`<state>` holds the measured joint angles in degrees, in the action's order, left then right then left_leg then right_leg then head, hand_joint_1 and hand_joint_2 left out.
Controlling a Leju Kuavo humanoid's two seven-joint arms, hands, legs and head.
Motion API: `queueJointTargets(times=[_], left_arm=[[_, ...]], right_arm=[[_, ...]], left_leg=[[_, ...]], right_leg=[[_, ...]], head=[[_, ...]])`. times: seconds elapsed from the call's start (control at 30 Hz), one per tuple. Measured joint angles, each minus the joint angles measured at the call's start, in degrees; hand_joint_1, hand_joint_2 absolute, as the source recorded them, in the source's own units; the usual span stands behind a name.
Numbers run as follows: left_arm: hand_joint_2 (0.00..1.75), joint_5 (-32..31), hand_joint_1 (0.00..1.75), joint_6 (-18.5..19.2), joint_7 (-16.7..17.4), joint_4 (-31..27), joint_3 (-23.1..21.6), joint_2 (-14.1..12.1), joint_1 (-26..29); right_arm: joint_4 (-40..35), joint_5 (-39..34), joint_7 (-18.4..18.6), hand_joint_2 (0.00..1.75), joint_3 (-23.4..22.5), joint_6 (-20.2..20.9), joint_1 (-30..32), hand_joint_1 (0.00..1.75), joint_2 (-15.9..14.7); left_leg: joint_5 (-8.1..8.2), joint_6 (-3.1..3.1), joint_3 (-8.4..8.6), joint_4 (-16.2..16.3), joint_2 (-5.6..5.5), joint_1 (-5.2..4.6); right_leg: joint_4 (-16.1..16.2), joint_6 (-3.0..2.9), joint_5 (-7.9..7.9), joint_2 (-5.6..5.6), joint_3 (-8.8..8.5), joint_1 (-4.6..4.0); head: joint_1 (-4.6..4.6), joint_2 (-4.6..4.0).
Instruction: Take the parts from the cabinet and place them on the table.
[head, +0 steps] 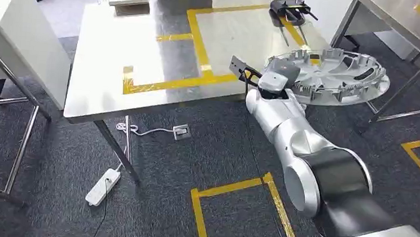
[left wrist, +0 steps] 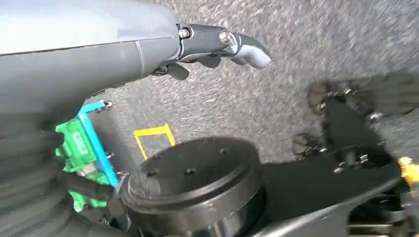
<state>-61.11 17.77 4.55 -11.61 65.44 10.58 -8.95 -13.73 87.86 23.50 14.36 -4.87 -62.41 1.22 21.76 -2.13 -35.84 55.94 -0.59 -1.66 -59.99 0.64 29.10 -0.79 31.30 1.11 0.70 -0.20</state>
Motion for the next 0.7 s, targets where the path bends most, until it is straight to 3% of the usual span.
queueJointTargets(times=[0.03,0.13,0.17,0.2,0.23,0.3,0.33,0.37,0.4,0.5,0.53,0.57,0.63,0.67,0.7], left_arm=[[1.75,-0.02,0.00,0.00,-0.07,0.00,0.00,0.00,-0.03],[1.75,-0.09,0.00,0.00,-0.13,0.02,0.00,0.20,-0.28],[1.75,-0.09,0.00,0.00,-0.04,0.02,0.00,0.24,-0.19],[1.75,-0.11,0.00,0.00,0.09,0.07,0.00,0.33,-0.05],[1.75,-0.20,0.00,0.00,0.11,0.11,0.00,0.44,0.07],[1.75,-0.20,0.00,0.00,0.11,0.15,0.00,0.64,-0.09],[1.75,-0.20,0.00,0.00,0.11,0.15,0.00,0.53,-0.08],[1.75,-0.20,0.00,0.00,0.11,0.13,0.00,0.46,-0.18],[1.75,-0.20,0.00,0.00,0.11,0.11,0.00,0.42,-0.20],[1.75,-0.20,0.00,0.00,0.20,0.13,0.00,0.42,-0.11],[1.75,-0.20,0.00,0.02,0.20,0.15,0.00,0.48,-0.24],[1.75,-0.20,0.00,0.00,0.17,0.15,0.00,0.48,-0.35],[1.75,-0.20,0.00,0.00,0.17,0.15,0.00,0.48,-0.38],[1.75,-0.20,0.00,0.00,0.17,0.15,0.00,0.53,-0.28],[1.75,-0.20,0.00,0.00,0.20,0.17,0.00,0.55,-0.13]], right_arm=[[0.00,0.11,-0.09,1.75,0.00,0.07,-0.19,1.66,0.04],[0.02,0.94,-1.94,1.75,0.17,0.22,-0.16,1.66,0.11],[0.02,1.14,-3.04,1.75,0.22,0.31,-0.01,1.66,0.11],[0.02,1.29,-3.92,1.75,0.26,0.35,0.14,1.66,0.11],[0.02,1.44,-4.50,1.75,0.31,0.44,0.28,1.66,0.11],[0.02,1.58,-5.42,1.75,0.48,0.55,0.22,1.66,0.11],[0.04,1.69,-6.06,1.75,0.74,0.59,0.30,1.66,0.09],[0.07,1.75,-7.09,1.75,0.87,0.68,0.21,1.66,0.09],[0.07,1.88,-8.27,1.75,0.98,0.68,0.32,1.66,0.11],[-0.04,1.82,-11.39,1.75,1.66,0.66,0.20,1.66,0.18],[-0.09,1.77,-11.24,1.75,1.70,0.61,0.08,1.66,0.24],[-0.11,1.79,-10.80,1.75,1.81,0.53,-0.02,1.66,0.39],[-0.11,1.88,-10.30,1.75,1.90,0.48,-0.09,1.66,0.48],[-0.11,1.88,-10.30,1.75,2.10,0.48,-0.02,1.66,0.50],[-0.11,1.88,-10.32,1.75,2.21,0.48,0.11,1.66,0.50]], left_leg=[[0.21,-0.23,0.28,-0.03,-0.10,-0.01],[1.19,-0.47,0.89,0.06,-0.14,0.01],[1.64,-0.39,1.28,0.16,-0.23,0.06],[2.16,-0.24,1.77,0.34,-0.29,0.15],[2.76,-0.05,2.29,0.61,-0.33,0.28],[4.26,0.56,3.03,1.75,-0.41,0.61],[4.99,1.05,3.11,2.24,-0.46,0.56],[5.39,1.52,2.94,2.71,-0.52,0.53],[5.68,1.86,2.79,2.64,-0.46,0.53],[6.38,2.73,2.99,3.44,-0.36,0.68],[6.29,3.12,1.84,5.88,-0.17,0.70],[6.72,3.46,-0.38,9.59,-0.03,0.94],[9.66,3.85,-5.89,17.72,0.19,1.20],[11.02,3.88,-8.12,20.32,0.25,1.20],[11.24,3.77,-9.18,20.48,0.25,1.20]], right_leg=[[-2.20,0.14,0.53,0.08,1.10,-0.19],[-13.61,0.59,5.32,0.18,8.50,-0.13],[-15.15,0.89,5.79,0.19,10.16,-0.07],[-14.30,1.16,4.83,0.24,10.55,0.02],[-11.44,1.28,2.48,0.31,10.03,0.16],[-1.97,1.83,-4.99,0.46,7.38,0.73],[-0.12,2.03,-5.69,0.46,7.10,0.75],[0.57,0.84,-3.74,0.48,7.32,0.40],[0.28,0.30,-4.85,0.61,6.78,0.28],[0.26,-1.00,-4.54,0.39,5.93,0.49],[0.29,-1.40,-4.25,0.37,5.49,0.49],[0.29,-1.62,-3.96,0.35,5.13,0.48],[0.28,-1.70,-3.14,0.35,4.31,0.36],[0.28,-1.70,-2.68,0.35,3.76,0.31],[0.28,-1.72,-2.20,0.35,3.15,0.28]], head=[[0.02,0.00],[0.09,0.00],[0.05,0.00],[0.07,0.00],[0.05,0.00],[0.07,0.00],[0.02,0.00],[0.07,0.00],[0.02,0.00],[0.05,0.00],[-0.33,0.00],[-0.33,0.00],[-0.33,0.00],[-0.33,0.00],[-0.33,0.00]])
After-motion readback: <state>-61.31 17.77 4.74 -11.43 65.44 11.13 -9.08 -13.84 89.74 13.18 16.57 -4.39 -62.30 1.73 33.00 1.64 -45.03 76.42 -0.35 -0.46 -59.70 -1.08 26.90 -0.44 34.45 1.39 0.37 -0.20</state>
